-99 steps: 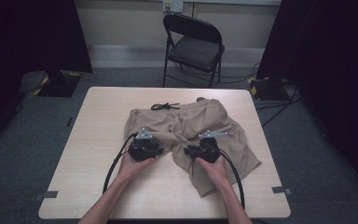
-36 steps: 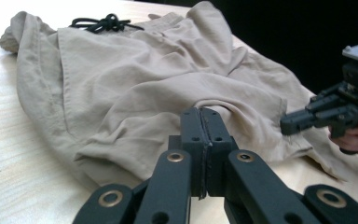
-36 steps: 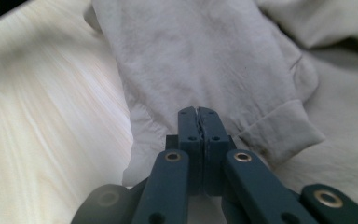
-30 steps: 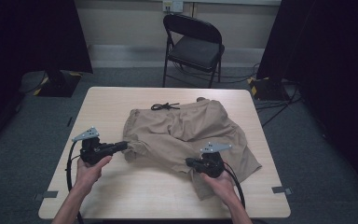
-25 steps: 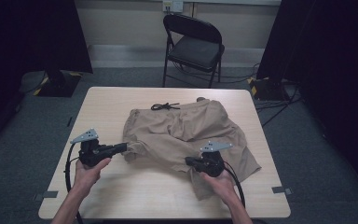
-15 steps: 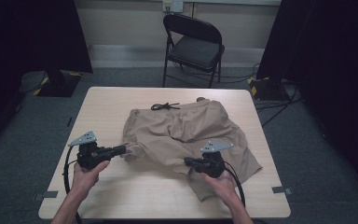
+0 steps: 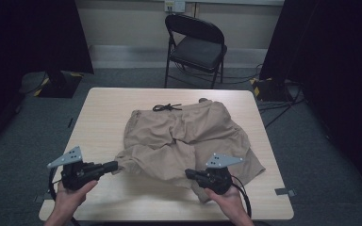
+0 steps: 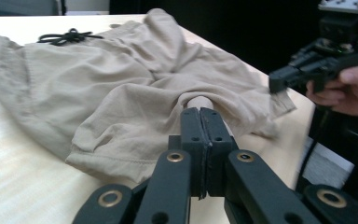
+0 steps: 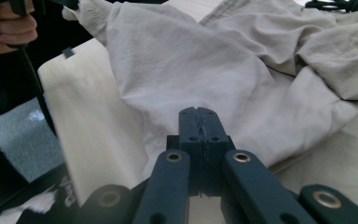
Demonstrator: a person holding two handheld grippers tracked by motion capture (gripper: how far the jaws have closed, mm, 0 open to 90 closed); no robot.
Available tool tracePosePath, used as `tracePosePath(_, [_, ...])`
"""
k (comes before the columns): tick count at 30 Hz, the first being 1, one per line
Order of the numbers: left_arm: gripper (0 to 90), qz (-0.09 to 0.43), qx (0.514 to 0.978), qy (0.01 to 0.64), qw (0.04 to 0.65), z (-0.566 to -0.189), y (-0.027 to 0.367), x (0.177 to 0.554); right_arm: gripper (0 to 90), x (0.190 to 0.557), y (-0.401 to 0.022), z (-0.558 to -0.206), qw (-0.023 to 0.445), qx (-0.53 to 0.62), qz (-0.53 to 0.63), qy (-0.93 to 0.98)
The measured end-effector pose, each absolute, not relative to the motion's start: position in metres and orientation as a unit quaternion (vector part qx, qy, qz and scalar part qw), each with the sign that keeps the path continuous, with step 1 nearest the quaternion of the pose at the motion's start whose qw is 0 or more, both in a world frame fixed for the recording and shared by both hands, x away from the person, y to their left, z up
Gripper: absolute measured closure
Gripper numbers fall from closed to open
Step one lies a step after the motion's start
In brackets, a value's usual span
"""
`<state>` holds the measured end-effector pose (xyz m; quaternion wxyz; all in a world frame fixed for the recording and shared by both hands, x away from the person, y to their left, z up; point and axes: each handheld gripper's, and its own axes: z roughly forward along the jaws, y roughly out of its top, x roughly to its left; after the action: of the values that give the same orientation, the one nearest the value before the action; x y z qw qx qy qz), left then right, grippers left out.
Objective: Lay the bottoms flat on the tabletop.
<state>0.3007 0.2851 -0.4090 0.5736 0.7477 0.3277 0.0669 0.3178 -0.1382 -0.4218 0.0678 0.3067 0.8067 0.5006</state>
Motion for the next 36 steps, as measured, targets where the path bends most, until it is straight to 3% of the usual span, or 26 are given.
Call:
tracePosePath(10, [88.6,0.029,0.768,0.297,0.566,-0.409,0.279,0.252,89.5,0.278,-0.148,-0.418,0.061,0.287,0.484,0.825])
tracePosePath(14, [84.5,0.019,0.763,0.289,0.578,-0.408,0.280,0.251,78.3,0.272,-0.153,-0.422,0.048,0.283,0.486,0.826])
tracePosePath(18, [84.1,0.016,0.757,0.317,0.571,-0.421,0.282,0.281,69.3,0.284,-0.153,-0.427,0.044,0.292,0.494,0.818])
tracePosePath(28, [73.1,-0.001,0.751,0.403,0.523,-0.472,0.262,0.363,65.6,0.349,-0.138,-0.466,0.056,0.343,0.451,0.822])
tracePosePath(36, [69.6,0.004,0.793,0.421,0.440,-0.496,0.251,0.379,64.1,0.359,-0.119,-0.491,0.055,0.353,0.406,0.841])
